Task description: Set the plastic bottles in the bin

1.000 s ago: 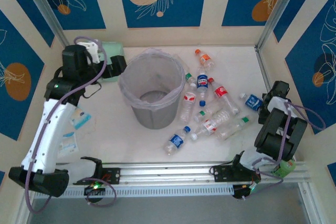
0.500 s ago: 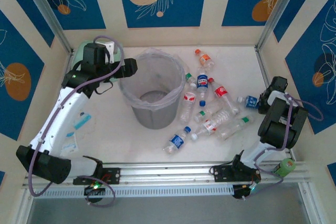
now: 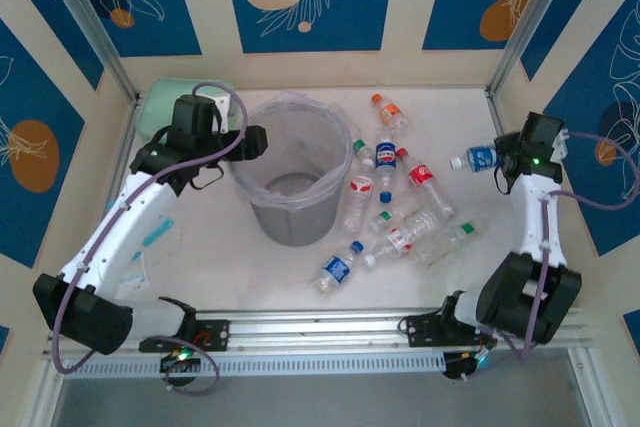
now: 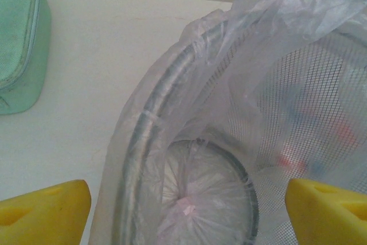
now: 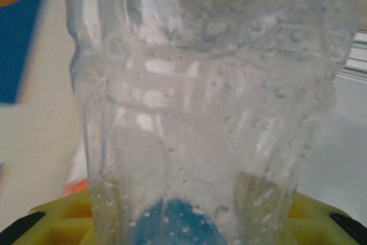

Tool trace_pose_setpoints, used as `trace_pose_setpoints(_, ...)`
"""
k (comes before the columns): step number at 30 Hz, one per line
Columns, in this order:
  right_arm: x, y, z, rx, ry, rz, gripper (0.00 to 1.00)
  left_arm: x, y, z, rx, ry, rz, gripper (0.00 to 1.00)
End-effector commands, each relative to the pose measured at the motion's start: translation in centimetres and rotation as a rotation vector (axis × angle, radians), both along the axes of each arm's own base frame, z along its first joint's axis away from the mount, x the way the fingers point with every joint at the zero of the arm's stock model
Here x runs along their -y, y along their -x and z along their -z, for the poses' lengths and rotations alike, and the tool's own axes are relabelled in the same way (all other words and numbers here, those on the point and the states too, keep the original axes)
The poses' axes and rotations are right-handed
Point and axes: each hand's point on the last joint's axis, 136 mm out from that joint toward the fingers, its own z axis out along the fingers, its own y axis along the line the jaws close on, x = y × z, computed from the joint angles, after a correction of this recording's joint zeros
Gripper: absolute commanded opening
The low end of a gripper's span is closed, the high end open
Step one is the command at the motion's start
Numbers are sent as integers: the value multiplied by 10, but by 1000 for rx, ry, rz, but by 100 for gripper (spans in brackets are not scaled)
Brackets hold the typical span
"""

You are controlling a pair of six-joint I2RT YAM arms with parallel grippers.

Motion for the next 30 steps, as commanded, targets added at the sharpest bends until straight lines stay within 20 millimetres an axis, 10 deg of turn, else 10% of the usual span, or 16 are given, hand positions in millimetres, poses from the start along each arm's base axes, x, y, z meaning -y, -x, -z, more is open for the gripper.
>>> trace_pose_setpoints(1, -67, -11, -65, 164, 44, -342, 8, -2, 1, -33, 91, -29, 11, 87)
trace_pose_setpoints(8, -229, 5, -165, 370, 119, -996, 1, -30, 11, -51, 142, -145, -56, 76)
trace_pose_setpoints(15, -340, 39, -203, 443, 229, -1361, 0, -20, 18, -14, 49, -114, -13, 62)
trace_pose_setpoints(24, -444, 42, -172, 312, 474, -1588, 0, -8, 8, 6, 7, -107, 7, 52)
trace_pose_setpoints(30, -476, 23, -123, 128, 607, -1655, 0, 1, 2, 21, -30, -120, 23, 36)
